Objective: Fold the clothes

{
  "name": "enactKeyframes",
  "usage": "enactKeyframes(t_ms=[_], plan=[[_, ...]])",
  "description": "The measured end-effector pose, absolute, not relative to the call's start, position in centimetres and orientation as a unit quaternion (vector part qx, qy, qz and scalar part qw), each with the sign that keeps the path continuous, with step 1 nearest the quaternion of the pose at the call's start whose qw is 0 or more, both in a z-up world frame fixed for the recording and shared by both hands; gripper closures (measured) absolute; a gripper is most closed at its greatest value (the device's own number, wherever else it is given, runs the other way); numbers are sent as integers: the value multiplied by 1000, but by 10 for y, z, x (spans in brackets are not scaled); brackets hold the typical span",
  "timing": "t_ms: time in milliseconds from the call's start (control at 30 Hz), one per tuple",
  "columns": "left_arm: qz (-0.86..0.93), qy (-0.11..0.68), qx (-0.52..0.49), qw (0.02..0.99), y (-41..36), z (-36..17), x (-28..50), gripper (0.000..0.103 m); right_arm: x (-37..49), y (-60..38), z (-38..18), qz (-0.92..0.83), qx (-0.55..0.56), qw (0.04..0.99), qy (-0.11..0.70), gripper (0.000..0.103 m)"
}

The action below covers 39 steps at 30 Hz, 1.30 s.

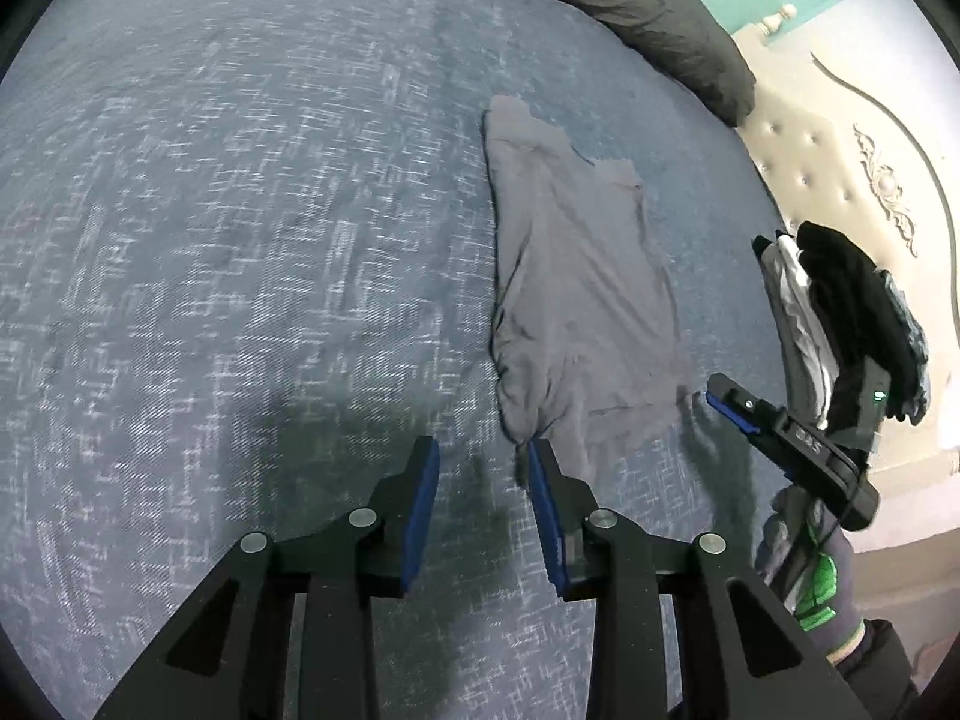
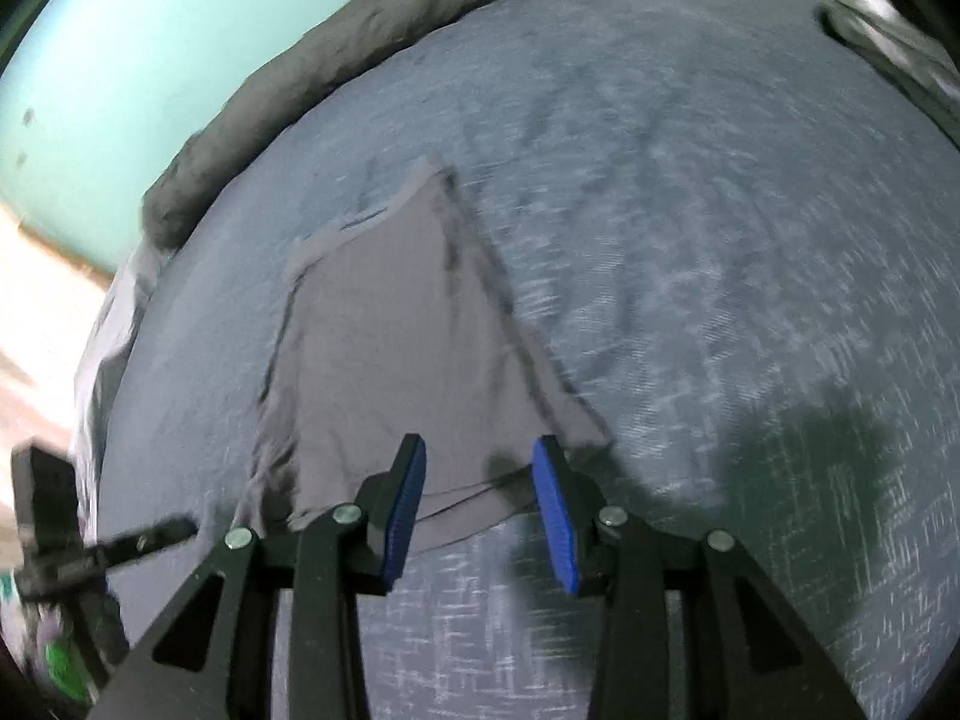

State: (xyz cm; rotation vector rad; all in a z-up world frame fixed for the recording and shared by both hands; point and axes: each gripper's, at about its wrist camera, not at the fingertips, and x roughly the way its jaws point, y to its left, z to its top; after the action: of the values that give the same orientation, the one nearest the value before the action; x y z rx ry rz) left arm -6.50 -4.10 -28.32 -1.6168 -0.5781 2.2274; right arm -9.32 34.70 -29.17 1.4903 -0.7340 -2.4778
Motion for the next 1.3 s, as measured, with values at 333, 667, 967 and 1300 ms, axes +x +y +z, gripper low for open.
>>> enactKeyframes(t_ms=[333,667,967,1300], plan=[[782,-209,-564,162,-52,-285,-60,69,-103,349,-301,-823,498,87,-260,73],[780,-210,-566,165,-49,-286,-59,69,-119,340,-308,-825,516,73,-221,100],[778,-206,-568,171,-41,-286,-63,68,-117,349,-274,-846,479,85,-219,101],[774,-199,-573,182,-18,-286,-70,67,-150,332,-291,-839,498,43,-216,102]])
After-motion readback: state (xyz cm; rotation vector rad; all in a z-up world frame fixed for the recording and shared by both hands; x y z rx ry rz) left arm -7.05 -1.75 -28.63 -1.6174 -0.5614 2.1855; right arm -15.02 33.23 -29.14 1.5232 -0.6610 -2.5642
